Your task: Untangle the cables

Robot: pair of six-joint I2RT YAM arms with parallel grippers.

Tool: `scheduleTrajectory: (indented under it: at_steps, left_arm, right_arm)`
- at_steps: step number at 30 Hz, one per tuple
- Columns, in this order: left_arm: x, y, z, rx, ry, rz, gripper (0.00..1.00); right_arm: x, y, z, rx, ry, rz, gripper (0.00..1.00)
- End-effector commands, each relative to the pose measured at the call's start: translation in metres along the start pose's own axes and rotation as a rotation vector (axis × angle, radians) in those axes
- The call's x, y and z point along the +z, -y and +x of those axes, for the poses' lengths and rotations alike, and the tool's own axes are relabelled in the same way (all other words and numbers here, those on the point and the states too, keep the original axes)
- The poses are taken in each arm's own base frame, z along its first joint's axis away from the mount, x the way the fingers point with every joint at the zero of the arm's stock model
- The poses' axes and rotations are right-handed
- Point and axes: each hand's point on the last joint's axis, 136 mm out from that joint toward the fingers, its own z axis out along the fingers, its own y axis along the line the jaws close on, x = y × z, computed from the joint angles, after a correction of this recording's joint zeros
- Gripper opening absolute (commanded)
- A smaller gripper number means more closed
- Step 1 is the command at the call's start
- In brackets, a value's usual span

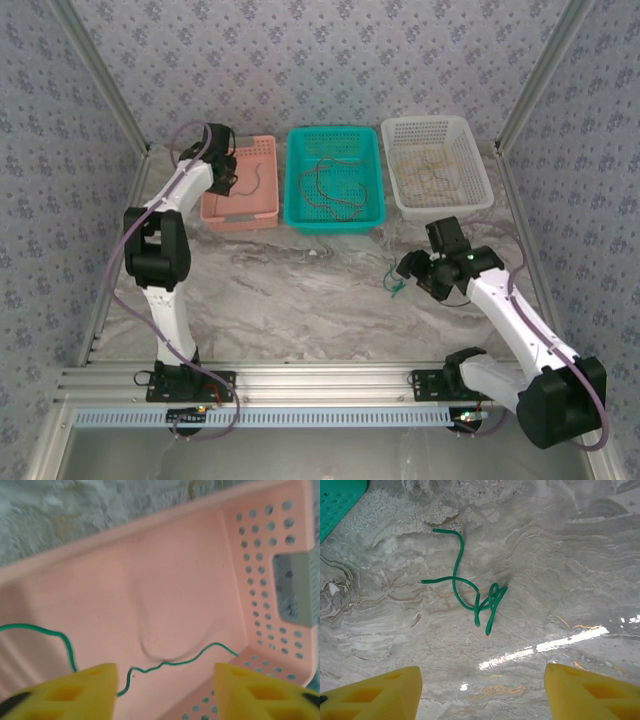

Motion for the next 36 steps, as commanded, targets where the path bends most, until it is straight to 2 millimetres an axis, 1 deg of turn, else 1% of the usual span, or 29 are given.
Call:
scheduleTrajectory:
  at_steps: [1,4,5,7,9,11,13,14,17,20,22,25,28,29,31,32,34,36]
  left_arm:
    - [-0.007,0.030,0.008,-0.050,-0.077,0.131,0.65]
    - [-0.025,0.044,0.013,-0.050,-0.120,0.203,0.73]
    - [-0.032,0.047,0.014,-0.054,-0.139,0.217,0.75]
    - [-0.045,0.052,0.017,-0.053,-0.171,0.243,0.76]
    - [-0.061,0.054,0.019,-0.031,-0.190,0.263,0.77]
    - [-0.078,0.054,0.020,-0.001,-0.196,0.279,0.79]
    - [-0.094,0.050,0.019,0.037,-0.193,0.283,0.79]
    - [-0.103,0.048,0.021,0.065,-0.192,0.284,0.79]
    - [-0.129,0.039,0.033,0.167,-0.201,0.279,0.79]
    - [-0.155,0.026,0.058,0.285,-0.214,0.293,0.78]
    - [-0.168,0.013,0.079,0.360,-0.235,0.294,0.76]
    - [-0.184,-0.013,0.110,0.462,-0.275,0.288,0.74]
    - [-0.198,-0.043,0.139,0.544,-0.316,0.287,0.71]
    - [-0.204,-0.053,0.148,0.570,-0.335,0.289,0.69]
    - [-0.214,-0.070,0.168,0.636,-0.373,0.311,0.64]
    - [-0.220,-0.077,0.180,0.682,-0.402,0.341,0.63]
    - [-0.229,-0.090,0.209,0.760,-0.499,0.405,0.64]
    - [-0.235,-0.107,0.237,0.775,-0.639,0.455,0.67]
  right_arm:
    - [0.002,0.014,0.006,-0.003,-0.031,0.027,0.68]
    - [0.011,0.024,0.004,0.029,-0.057,0.034,0.68]
    - [0.015,0.024,0.002,0.038,-0.067,0.021,0.69]
    - [0.022,0.019,-0.003,0.031,-0.077,0.002,0.69]
    - [0.030,0.010,-0.007,0.009,-0.094,-0.017,0.67]
    - [0.038,-0.001,-0.010,-0.041,-0.103,-0.027,0.63]
    - [0.046,-0.006,-0.012,-0.079,-0.106,-0.013,0.61]
    - [0.050,-0.007,-0.013,-0.093,-0.108,-0.006,0.58]
    - [0.061,-0.009,-0.014,-0.132,-0.113,0.018,0.54]
    - [0.069,-0.008,-0.012,-0.157,-0.127,0.041,0.52]
    - [0.076,-0.005,-0.009,-0.195,-0.152,0.057,0.47]
    - [0.087,0.003,-0.003,-0.192,-0.181,0.079,0.32]
    - [0.089,0.005,-0.001,-0.187,-0.183,0.086,0.09]
    - [0.086,0.003,-0.001,-0.192,-0.173,0.077,0.00]
    - [0.074,-0.008,0.000,-0.212,-0.148,0.033,0.00]
    - [0.066,-0.016,0.002,-0.229,-0.139,-0.004,0.00]
    - [0.049,-0.032,0.011,-0.267,-0.140,-0.100,0.00]
    - [0.034,-0.042,0.026,-0.288,-0.169,-0.176,0.00]
